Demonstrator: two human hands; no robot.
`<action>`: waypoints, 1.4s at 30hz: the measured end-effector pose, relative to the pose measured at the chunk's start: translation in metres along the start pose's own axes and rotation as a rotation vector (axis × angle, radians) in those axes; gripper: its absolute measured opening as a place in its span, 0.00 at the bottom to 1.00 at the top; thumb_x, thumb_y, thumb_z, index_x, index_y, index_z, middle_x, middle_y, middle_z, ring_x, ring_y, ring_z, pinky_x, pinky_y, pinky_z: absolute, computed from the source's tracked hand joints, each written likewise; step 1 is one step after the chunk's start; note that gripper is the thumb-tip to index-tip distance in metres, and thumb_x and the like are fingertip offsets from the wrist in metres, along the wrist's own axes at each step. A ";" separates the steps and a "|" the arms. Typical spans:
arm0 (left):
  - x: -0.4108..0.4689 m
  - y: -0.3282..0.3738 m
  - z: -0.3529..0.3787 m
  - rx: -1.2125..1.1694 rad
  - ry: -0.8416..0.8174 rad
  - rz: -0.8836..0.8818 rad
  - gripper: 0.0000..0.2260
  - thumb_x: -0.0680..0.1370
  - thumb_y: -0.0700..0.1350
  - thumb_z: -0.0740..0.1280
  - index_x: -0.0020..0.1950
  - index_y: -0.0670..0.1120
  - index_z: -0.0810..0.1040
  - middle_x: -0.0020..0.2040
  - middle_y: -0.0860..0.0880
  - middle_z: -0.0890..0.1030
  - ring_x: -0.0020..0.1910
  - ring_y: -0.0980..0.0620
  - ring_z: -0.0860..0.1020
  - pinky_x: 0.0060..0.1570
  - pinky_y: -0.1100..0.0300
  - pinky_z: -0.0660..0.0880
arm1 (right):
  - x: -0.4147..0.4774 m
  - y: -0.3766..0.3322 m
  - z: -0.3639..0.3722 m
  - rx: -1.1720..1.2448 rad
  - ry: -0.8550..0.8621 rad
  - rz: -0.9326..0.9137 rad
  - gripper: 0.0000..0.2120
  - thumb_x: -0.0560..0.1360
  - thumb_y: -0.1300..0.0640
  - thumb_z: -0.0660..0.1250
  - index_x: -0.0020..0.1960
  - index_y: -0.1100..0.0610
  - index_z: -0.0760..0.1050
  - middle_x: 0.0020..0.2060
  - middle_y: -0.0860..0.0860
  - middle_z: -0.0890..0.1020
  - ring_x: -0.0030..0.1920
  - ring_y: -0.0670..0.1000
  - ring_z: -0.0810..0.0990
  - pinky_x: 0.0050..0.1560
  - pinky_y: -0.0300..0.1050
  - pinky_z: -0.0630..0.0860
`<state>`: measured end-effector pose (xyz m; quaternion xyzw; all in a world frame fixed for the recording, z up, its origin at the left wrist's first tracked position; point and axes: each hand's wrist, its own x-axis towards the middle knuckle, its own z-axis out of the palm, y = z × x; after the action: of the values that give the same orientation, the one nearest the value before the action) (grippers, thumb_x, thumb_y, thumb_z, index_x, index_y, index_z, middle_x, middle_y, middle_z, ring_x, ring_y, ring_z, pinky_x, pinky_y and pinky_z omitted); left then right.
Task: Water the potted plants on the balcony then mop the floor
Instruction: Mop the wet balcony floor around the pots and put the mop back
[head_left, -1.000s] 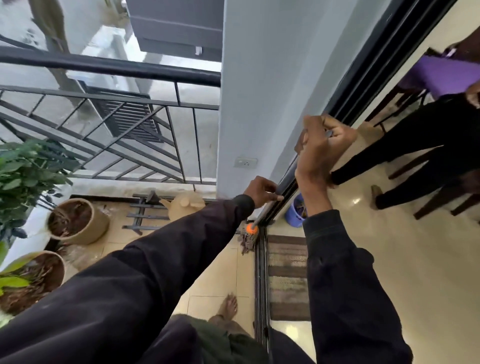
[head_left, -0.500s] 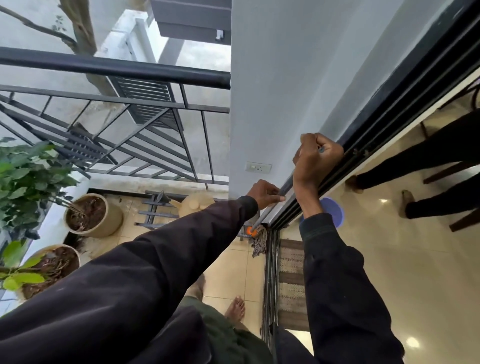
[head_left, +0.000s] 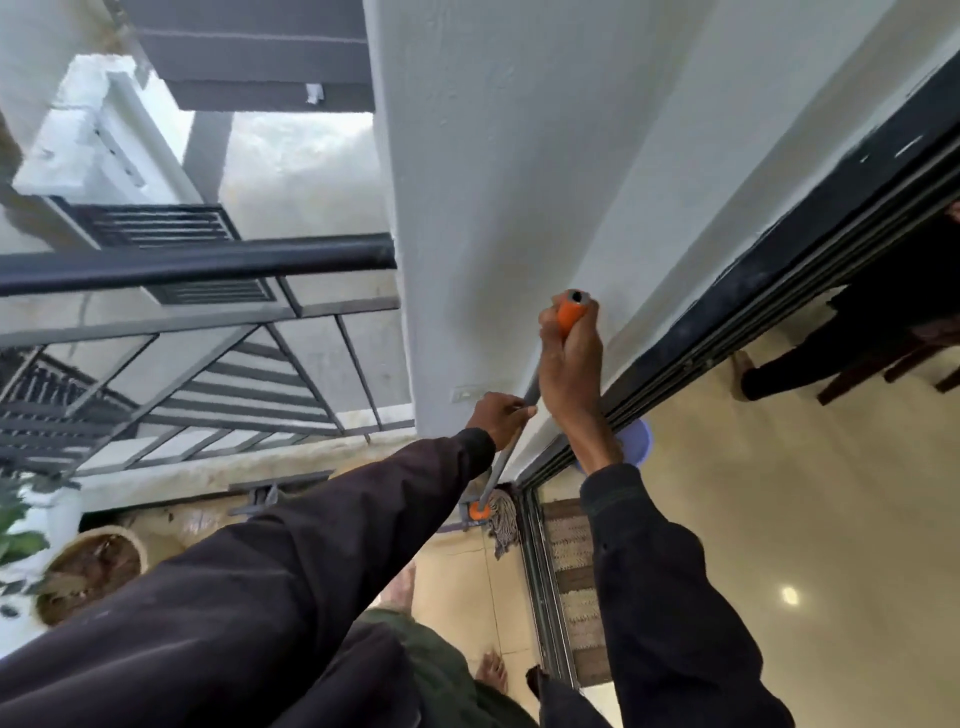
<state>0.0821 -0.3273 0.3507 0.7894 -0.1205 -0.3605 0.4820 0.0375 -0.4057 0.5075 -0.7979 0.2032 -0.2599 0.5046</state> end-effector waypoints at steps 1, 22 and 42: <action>0.006 0.002 -0.003 0.007 -0.013 -0.009 0.12 0.80 0.45 0.70 0.48 0.36 0.84 0.40 0.38 0.81 0.38 0.47 0.76 0.45 0.53 0.74 | 0.006 0.003 0.004 -0.046 0.008 -0.017 0.04 0.87 0.57 0.61 0.61 0.52 0.69 0.50 0.52 0.78 0.47 0.51 0.79 0.45 0.28 0.72; 0.003 -0.002 -0.066 -0.131 0.047 -0.042 0.07 0.84 0.45 0.66 0.53 0.44 0.82 0.49 0.43 0.85 0.41 0.47 0.80 0.43 0.56 0.77 | 0.090 0.016 0.012 -0.782 -0.177 0.218 0.15 0.85 0.60 0.60 0.72 0.59 0.73 0.61 0.58 0.82 0.60 0.58 0.84 0.51 0.47 0.80; -0.036 0.007 -0.060 -0.193 0.222 -0.031 0.11 0.85 0.44 0.64 0.61 0.38 0.80 0.52 0.40 0.86 0.41 0.47 0.82 0.40 0.58 0.77 | 0.063 0.018 -0.002 -0.881 -0.250 0.106 0.18 0.88 0.52 0.57 0.62 0.65 0.79 0.56 0.60 0.85 0.57 0.59 0.85 0.48 0.49 0.80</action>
<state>0.0982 -0.2708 0.3892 0.7762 -0.0190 -0.2880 0.5605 0.0844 -0.4521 0.5049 -0.9500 0.2726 -0.0241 0.1504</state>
